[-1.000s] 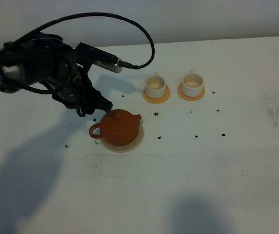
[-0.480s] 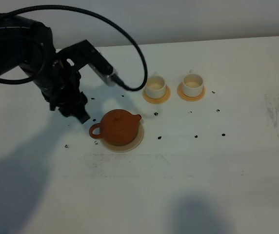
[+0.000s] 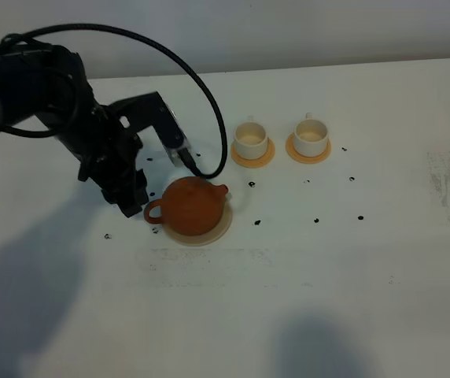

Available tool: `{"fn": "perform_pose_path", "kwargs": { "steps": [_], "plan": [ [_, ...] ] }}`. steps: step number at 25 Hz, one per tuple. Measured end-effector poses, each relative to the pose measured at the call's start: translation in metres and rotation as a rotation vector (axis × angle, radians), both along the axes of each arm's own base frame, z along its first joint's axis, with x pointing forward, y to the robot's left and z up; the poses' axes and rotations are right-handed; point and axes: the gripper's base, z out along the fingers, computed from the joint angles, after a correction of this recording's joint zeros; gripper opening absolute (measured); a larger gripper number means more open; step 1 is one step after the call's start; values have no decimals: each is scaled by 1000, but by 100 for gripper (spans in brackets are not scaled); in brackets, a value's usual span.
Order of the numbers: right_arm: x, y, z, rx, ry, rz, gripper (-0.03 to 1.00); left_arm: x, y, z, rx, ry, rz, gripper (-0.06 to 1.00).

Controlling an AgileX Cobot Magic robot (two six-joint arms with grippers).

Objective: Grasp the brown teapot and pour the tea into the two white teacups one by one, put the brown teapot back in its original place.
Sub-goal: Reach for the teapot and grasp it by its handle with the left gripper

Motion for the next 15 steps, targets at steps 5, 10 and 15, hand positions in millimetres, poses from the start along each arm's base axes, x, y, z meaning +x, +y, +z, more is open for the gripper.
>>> {"fn": "perform_pose_path", "kwargs": {
  "steps": [5, 10, 15],
  "plan": [
    [0, 0, 0, 0, 0, 0, 47, 4, -6, -15, -33, -1, -88, 48],
    [0, 0, 0, 0, 0, 0, 47, 4, -6, -16, -34, 2, -118, 48],
    [0, 0, 0, 0, 0, 0, 47, 0, -7, -17, -31, 37, -127, 48]
  ]
}}
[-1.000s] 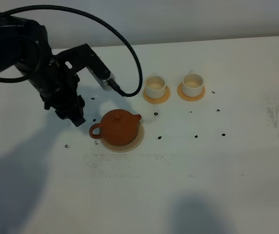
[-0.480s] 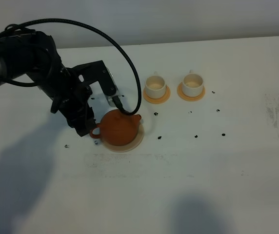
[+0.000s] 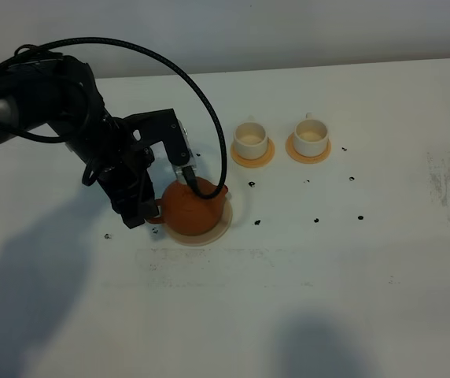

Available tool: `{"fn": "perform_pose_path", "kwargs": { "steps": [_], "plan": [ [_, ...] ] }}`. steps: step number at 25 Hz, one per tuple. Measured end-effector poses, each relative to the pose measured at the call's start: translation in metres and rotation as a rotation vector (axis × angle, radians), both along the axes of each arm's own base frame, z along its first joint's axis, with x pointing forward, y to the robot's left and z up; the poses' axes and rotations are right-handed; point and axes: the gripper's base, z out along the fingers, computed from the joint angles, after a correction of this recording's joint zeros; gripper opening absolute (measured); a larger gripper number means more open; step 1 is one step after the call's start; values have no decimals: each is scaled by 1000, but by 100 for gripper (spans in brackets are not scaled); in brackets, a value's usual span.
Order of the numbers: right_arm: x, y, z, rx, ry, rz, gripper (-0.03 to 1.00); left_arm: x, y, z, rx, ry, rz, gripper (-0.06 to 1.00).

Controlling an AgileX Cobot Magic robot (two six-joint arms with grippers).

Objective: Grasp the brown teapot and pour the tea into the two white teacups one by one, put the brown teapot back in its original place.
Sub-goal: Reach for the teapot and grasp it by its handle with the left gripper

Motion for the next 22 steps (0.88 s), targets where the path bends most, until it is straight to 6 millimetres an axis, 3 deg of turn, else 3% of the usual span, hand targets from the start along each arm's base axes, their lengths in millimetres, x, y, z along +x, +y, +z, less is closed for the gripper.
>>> {"fn": "perform_pose_path", "kwargs": {
  "steps": [22],
  "plan": [
    [0, 0, 0, 0, 0, 0, 47, 1, -6, -7, 38, -41, -77, 48]
  ]
}}
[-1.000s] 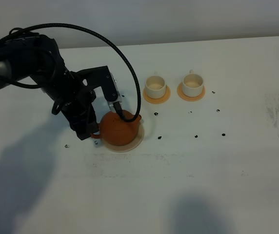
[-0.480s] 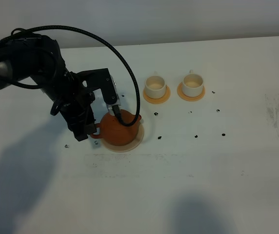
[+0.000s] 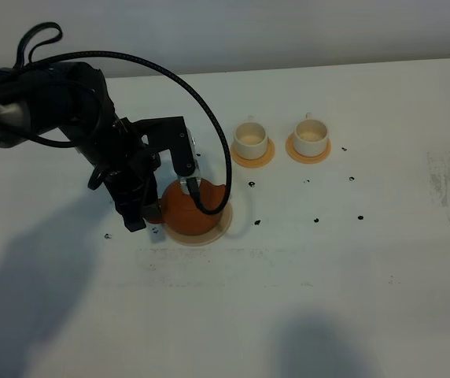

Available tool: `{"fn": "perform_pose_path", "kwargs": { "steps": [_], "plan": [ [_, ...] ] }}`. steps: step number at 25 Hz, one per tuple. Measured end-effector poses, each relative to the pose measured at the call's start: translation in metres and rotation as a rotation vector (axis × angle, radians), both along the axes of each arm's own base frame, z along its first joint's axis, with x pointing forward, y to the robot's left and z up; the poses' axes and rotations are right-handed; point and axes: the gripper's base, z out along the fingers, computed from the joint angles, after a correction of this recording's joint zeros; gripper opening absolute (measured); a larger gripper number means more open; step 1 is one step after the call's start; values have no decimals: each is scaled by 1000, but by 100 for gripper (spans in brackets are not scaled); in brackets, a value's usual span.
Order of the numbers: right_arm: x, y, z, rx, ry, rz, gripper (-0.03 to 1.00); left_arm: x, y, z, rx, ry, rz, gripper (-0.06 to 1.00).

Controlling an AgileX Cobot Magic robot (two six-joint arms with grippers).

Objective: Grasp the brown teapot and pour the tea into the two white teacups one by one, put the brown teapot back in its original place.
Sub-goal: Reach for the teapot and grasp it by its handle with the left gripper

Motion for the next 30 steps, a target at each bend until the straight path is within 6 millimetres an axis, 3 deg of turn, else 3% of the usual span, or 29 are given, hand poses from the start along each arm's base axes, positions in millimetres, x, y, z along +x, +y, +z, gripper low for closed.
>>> {"fn": "perform_pose_path", "kwargs": {
  "steps": [30],
  "plan": [
    [0, 0, 0, 0, 0, 0, 47, -2, -7, 0, 4, -12, -42, 45]
  ]
}}
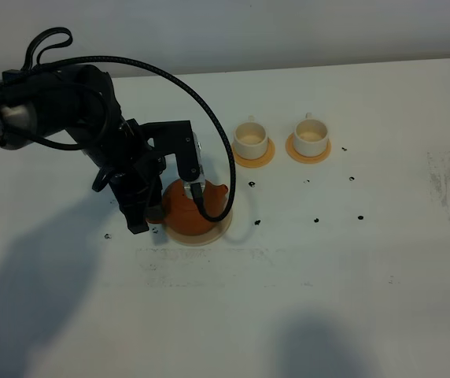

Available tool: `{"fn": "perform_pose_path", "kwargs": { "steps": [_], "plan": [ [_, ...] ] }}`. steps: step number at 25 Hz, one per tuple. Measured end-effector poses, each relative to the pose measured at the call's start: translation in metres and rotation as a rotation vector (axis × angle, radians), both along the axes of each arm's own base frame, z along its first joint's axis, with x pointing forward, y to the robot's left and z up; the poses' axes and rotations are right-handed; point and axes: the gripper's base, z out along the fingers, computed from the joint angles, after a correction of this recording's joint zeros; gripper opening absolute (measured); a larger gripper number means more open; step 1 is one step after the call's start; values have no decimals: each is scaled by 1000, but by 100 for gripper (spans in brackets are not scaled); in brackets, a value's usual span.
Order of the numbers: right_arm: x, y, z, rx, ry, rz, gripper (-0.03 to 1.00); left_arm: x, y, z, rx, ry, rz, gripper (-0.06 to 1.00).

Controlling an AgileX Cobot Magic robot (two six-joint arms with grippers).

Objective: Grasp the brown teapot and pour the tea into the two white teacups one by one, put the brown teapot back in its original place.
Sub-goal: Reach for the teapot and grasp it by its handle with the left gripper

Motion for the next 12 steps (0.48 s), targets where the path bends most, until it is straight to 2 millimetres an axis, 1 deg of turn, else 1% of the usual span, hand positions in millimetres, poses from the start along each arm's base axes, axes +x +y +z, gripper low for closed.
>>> {"fn": "perform_pose_path", "kwargs": {
  "steps": [8, 12],
  "plan": [
    [0, 0, 0, 0, 0, 0, 47, 1, 0, -7, 7, 17, 0, 45],
    [0, 0, 0, 0, 0, 0, 47, 1, 0, -7, 6, 19, 4, 45]
  ]
}}
